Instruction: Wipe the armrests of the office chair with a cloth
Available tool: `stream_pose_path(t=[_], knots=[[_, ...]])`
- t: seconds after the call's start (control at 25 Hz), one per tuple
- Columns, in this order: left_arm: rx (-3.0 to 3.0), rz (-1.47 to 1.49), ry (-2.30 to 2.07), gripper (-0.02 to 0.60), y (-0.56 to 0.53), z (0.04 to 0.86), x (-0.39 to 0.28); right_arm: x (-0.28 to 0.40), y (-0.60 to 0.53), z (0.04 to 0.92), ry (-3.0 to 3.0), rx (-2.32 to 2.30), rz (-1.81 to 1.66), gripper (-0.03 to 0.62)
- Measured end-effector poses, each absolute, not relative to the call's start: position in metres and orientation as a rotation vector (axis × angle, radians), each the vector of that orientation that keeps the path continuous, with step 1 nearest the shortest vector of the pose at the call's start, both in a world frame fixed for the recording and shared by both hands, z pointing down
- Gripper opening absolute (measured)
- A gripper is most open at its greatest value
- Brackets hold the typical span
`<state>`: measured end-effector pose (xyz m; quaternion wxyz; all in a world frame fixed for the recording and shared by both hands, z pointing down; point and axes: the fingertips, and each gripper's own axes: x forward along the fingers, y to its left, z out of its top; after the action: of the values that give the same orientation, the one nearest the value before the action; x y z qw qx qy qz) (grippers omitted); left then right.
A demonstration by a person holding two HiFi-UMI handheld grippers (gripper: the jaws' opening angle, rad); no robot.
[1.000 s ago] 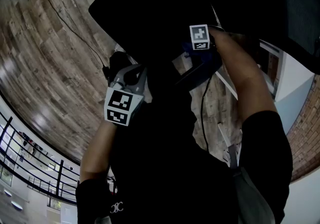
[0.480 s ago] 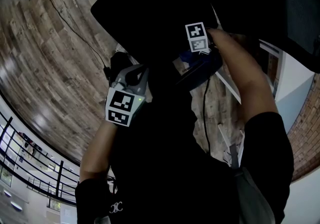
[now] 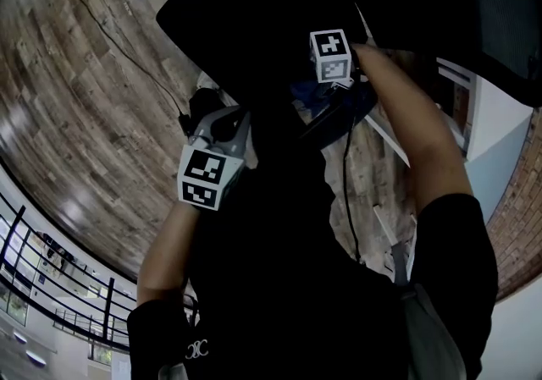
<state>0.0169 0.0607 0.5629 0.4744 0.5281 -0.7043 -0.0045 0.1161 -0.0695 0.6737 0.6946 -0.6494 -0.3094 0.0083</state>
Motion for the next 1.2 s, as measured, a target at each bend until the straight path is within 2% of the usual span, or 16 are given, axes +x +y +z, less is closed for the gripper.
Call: stream_pose_path(t=[0.28, 0.48, 0.88, 1.08, 1.2], knots=[[1.434, 0.065, -1.684, 0.006, 0.057, 0.576, -0.009, 0.027, -0.062, 0.651, -1.397, -1.263, -0.083, 0.038], [1.563, 0.132, -1.632, 0.005, 0.053, 0.537, -0.025, 0.027, -0.070, 0.582, -1.669, -0.957, -0.183, 0.039], [1.835, 0.300, -1.431, 0.006, 0.015, 0.495, 0.005, 0.143, -0.103, 0.525, -1.972, -0.353, -0.127, 0.040], [1.968, 0.471, -1.306, 0.005, -0.019, 0.486, 0.052, 0.239, -0.109, 0.533, -2.054, -0.093, -0.056, 0.040], [2.008, 0.542, -1.265, 0.006, -0.040, 0.483, 0.070, 0.271, -0.111, 0.552, -2.054, 0.006, -0.067, 0.040]])
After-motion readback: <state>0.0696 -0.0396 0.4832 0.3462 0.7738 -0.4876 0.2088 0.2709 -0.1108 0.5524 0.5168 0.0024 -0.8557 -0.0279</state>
